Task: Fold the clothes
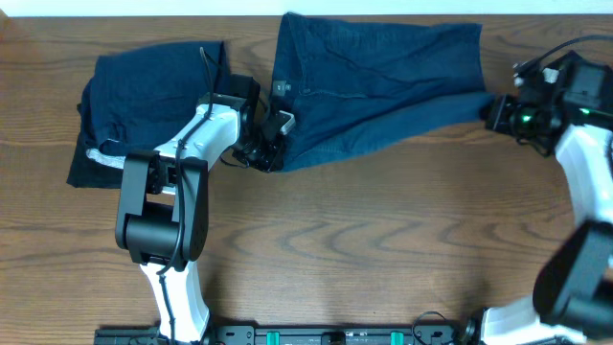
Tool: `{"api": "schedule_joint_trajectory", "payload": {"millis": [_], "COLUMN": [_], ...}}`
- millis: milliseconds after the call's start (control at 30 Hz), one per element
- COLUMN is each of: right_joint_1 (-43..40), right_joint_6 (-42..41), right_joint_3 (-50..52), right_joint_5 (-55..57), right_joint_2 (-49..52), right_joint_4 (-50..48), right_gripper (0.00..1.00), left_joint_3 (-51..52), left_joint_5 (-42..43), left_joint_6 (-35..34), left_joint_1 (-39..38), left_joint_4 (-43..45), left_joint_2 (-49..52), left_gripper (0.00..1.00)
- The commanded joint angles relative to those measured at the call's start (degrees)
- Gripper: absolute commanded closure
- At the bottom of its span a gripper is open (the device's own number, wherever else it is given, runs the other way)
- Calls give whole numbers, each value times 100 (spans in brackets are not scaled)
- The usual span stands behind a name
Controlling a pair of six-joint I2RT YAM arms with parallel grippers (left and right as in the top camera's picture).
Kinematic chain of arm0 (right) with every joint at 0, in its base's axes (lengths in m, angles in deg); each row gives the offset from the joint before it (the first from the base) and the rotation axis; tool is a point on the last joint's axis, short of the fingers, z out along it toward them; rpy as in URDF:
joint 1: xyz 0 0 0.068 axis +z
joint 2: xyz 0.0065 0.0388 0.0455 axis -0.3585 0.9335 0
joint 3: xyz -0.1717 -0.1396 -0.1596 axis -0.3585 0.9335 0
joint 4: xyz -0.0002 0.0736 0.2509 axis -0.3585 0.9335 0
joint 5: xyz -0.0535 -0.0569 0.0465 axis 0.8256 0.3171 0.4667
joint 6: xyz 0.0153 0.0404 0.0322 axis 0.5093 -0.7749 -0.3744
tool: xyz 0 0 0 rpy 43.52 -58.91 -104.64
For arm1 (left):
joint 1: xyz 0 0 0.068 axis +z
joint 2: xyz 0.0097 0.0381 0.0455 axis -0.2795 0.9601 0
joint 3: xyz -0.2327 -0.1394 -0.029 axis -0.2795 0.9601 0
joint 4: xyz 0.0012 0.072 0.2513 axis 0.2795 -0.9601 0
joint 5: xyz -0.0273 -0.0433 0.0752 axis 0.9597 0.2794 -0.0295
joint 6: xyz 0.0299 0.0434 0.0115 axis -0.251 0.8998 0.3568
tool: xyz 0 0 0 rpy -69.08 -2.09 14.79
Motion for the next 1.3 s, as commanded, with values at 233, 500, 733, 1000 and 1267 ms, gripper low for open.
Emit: {"api": "schedule_joint_trajectory", "payload": {"millis": [233, 500, 733, 1000, 1267], "right_joint_1": [-33, -9, -11, 33, 52], "right_joint_6": [-264, -367, -863, -1121, -1115], "right_joint_3": [-42, 151, 293, 1119, 1628], "right_joint_5": [328, 997, 2006, 2256, 2243], "right_joint_2": [-376, -260, -254, -254, -256], "right_joint_4": [415, 1115, 1985, 1711, 1182], "right_gripper": [99, 99, 99, 99, 41], "left_joint_3": [28, 28, 26, 28, 26], "left_joint_5": [-92, -92, -92, -94, -92], "left_joint_6": [-59, -57, -57, -55, -59], "left_joint_1": [39, 39, 39, 39, 39], "left_joint_4": [-59, -114, -114, -92, -72], "left_joint_2": [83, 83, 83, 83, 79], "left_gripper": [92, 92, 92, 92, 92]}}
